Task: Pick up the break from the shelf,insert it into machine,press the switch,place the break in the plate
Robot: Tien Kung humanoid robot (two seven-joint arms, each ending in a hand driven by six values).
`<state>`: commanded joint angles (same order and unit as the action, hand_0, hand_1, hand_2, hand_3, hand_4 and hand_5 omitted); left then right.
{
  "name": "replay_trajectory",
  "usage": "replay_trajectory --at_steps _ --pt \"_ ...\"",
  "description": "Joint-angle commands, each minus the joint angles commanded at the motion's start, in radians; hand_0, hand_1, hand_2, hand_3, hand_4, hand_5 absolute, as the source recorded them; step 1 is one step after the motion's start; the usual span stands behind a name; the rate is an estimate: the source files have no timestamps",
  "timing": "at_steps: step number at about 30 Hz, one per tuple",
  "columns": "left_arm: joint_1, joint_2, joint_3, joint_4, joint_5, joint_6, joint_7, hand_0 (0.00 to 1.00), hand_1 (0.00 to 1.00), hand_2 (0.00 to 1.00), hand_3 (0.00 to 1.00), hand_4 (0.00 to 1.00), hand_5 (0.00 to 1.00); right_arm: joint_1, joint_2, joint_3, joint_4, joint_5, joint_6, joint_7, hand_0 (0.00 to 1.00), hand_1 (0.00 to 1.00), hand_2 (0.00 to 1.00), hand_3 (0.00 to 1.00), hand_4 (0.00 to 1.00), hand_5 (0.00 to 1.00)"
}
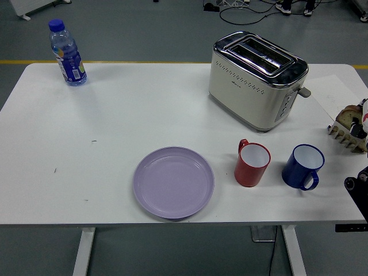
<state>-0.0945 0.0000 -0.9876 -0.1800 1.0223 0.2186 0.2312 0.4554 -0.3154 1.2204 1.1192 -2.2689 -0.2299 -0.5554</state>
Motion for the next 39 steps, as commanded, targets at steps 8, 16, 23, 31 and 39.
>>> replay_trajectory --at_steps 8,16,23,31,39 --pt "0.007 0.0 -0.009 0.0 0.012 0.0 0.002 0.625 0.454 0.466 0.511 0.262 0.819 0.029 -0.052 -0.008 0.034 0.0 -0.033 0.013 0.336 0.369 0.418 0.49 0.314 0.002" --pt "0.005 0.004 -0.011 0.0 0.01 0.0 -0.001 0.625 0.454 0.465 0.511 0.262 0.819 0.104 -0.138 -0.034 0.106 0.0 -0.018 0.014 0.336 0.364 0.416 0.488 0.309 0.002" --pt "-0.007 0.01 -0.013 0.0 0.001 0.003 -0.002 0.625 0.453 0.463 0.511 0.259 0.815 0.254 -0.232 -0.085 0.16 0.07 0.075 0.01 0.316 0.333 0.395 0.493 0.331 0.002" --pt "-0.011 0.015 -0.007 0.0 -0.006 0.003 0.0 0.625 0.45 0.462 0.511 0.262 0.817 0.48 -0.279 -0.191 0.128 0.316 0.227 0.004 0.266 0.283 0.367 0.467 0.358 0.002" --pt "-0.007 0.016 -0.003 0.0 -0.015 0.005 0.002 0.625 0.449 0.46 0.51 0.261 0.816 0.639 -0.236 -0.273 0.073 0.398 0.34 0.005 0.251 0.276 0.362 0.461 0.363 0.002"
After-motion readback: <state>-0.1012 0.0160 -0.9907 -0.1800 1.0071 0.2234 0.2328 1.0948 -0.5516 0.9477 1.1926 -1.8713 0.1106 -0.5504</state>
